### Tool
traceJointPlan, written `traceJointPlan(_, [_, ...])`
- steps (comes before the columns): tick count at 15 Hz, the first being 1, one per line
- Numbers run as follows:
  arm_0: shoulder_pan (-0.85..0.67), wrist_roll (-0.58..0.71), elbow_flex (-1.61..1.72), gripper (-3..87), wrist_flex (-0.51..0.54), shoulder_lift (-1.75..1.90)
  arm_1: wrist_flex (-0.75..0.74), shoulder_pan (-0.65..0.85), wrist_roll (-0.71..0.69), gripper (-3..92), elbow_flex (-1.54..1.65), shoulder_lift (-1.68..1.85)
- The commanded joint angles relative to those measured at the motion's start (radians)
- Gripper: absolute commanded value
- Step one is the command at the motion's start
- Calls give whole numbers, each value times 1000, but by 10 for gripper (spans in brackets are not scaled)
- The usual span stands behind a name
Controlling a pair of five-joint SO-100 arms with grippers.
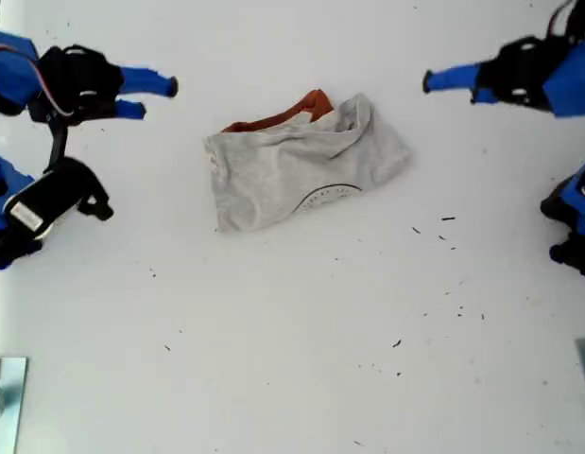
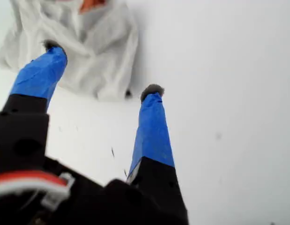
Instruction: Fold t shirt
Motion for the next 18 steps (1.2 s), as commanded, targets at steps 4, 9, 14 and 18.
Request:
traceJointPlan(4, [569,-431,468,79,-95,492,31,-494,307,330,523,540])
traceJointPlan(9, [661,-500,741,70,-3,910,78,-517,270,329,684,621])
traceJointPlan(14, [686,-492,741,182,-3,910,78,-460,-236,290,684,621])
traceJointPlan(18, [684,-492,741,183,-3,910,78,-460,-236,252,684,621])
